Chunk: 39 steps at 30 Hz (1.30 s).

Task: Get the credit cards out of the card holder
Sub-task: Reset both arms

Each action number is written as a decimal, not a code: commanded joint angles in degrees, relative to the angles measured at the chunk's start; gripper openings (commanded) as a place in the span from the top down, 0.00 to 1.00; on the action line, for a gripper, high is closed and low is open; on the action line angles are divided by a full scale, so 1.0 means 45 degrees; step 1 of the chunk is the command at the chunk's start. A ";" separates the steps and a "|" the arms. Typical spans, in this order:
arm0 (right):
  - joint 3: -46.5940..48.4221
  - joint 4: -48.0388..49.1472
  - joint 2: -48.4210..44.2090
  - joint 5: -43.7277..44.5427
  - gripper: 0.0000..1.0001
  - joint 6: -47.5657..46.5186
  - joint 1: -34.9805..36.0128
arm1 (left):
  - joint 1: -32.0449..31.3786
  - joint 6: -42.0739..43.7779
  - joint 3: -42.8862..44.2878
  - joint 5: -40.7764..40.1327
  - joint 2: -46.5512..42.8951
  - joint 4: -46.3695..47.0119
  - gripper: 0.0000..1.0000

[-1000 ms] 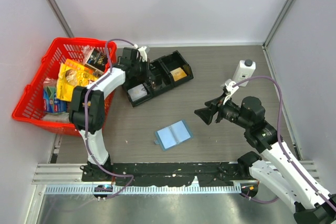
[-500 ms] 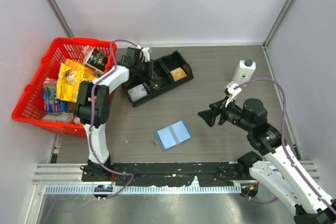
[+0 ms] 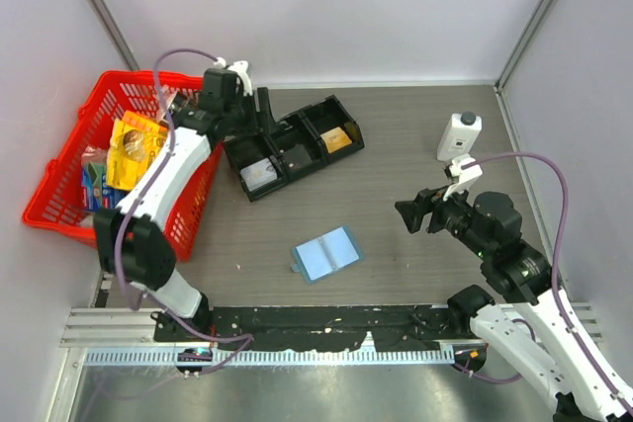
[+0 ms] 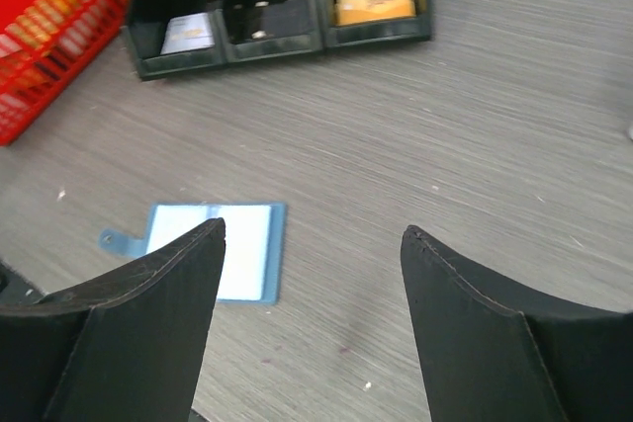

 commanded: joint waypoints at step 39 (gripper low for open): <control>-0.0027 -0.0293 -0.1540 0.8378 0.17 0.3015 0.0396 | 0.0066 -0.2793 -0.6522 -0.5216 -1.9298 -0.4233 0.00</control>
